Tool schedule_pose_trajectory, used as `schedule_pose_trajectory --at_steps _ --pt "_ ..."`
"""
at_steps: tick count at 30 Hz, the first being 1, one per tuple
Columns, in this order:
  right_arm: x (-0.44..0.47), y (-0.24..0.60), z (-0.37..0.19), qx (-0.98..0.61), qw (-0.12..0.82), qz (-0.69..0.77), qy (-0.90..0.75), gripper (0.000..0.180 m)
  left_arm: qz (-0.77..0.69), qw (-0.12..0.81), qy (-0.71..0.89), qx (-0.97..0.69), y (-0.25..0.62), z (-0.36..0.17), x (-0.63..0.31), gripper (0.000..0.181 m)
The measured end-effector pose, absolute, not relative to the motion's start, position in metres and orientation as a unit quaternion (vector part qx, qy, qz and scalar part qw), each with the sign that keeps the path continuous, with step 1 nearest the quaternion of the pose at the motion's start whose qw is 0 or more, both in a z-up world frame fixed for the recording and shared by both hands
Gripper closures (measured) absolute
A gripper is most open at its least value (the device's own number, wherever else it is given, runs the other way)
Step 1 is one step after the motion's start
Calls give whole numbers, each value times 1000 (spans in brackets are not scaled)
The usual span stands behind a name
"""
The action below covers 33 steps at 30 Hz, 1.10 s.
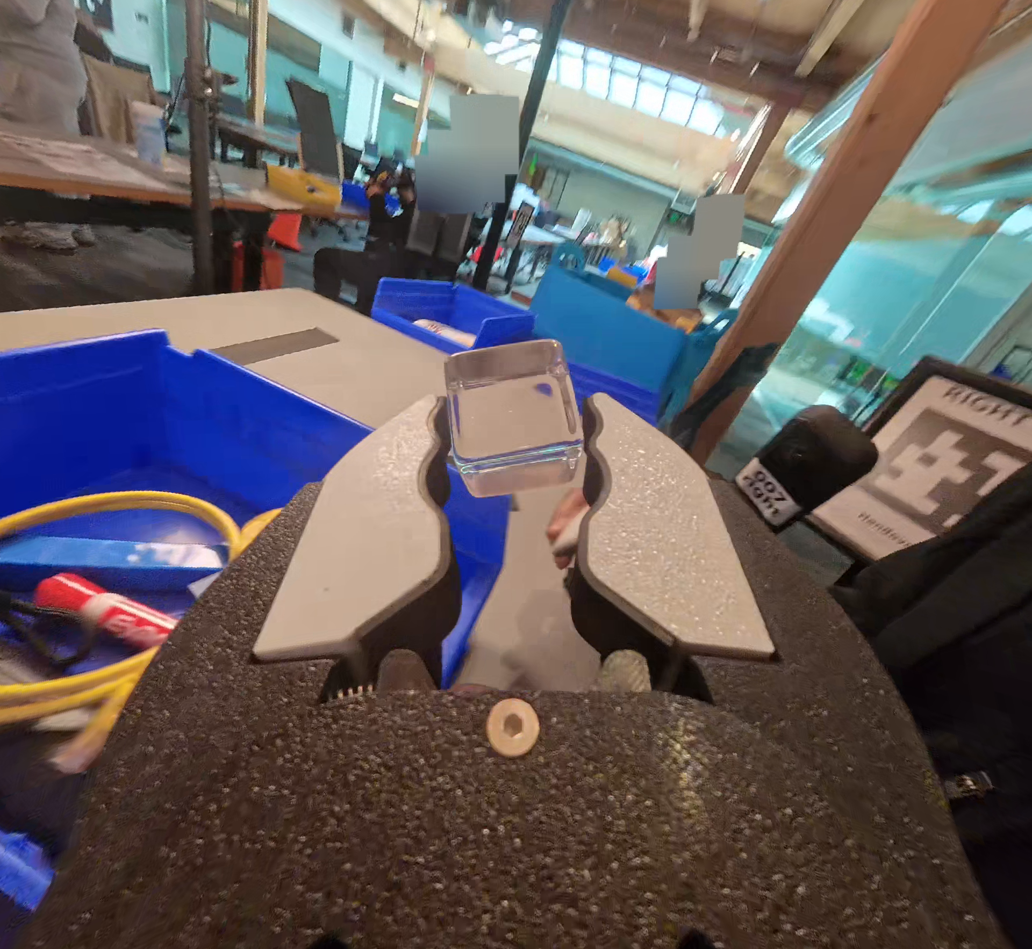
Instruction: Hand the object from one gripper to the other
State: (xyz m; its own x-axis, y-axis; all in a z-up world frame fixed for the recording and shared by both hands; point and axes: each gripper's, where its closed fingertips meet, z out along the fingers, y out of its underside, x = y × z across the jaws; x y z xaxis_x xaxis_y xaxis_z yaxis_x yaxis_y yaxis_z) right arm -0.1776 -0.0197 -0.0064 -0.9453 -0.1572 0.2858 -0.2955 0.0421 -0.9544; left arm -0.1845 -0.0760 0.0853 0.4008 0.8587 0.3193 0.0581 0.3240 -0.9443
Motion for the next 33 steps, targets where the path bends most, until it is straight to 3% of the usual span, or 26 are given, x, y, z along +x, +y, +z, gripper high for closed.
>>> schedule_pose_trajectory --at_steps 7,14,17,20,23,27,33 --pt "-160 -16 20 182 121 729 -648 137 294 747 -428 -415 -48 43 -142 136" --pt "-126 -27 8 208 163 722 -639 117 272 767 -424 -397 -31 26 -131 136" --pt "-121 -30 6 214 172 721 -636 121 258 768 -427 -401 -26 21 -130 136" --pt "-126 -29 9 211 200 724 -626 136 259 761 -415 -425 -17 21 -129 136" --pt "-125 -26 13 216 201 730 -616 136 259 764 -406 -429 -14 24 -127 136" --pt "-126 -22 15 197 114 742 -631 136 289 748 -396 -448 -11 25 -126 133" --pt "-122 -12 18 142 -129 737 -648 136 336 739 -364 -455 -12 34 -118 119"
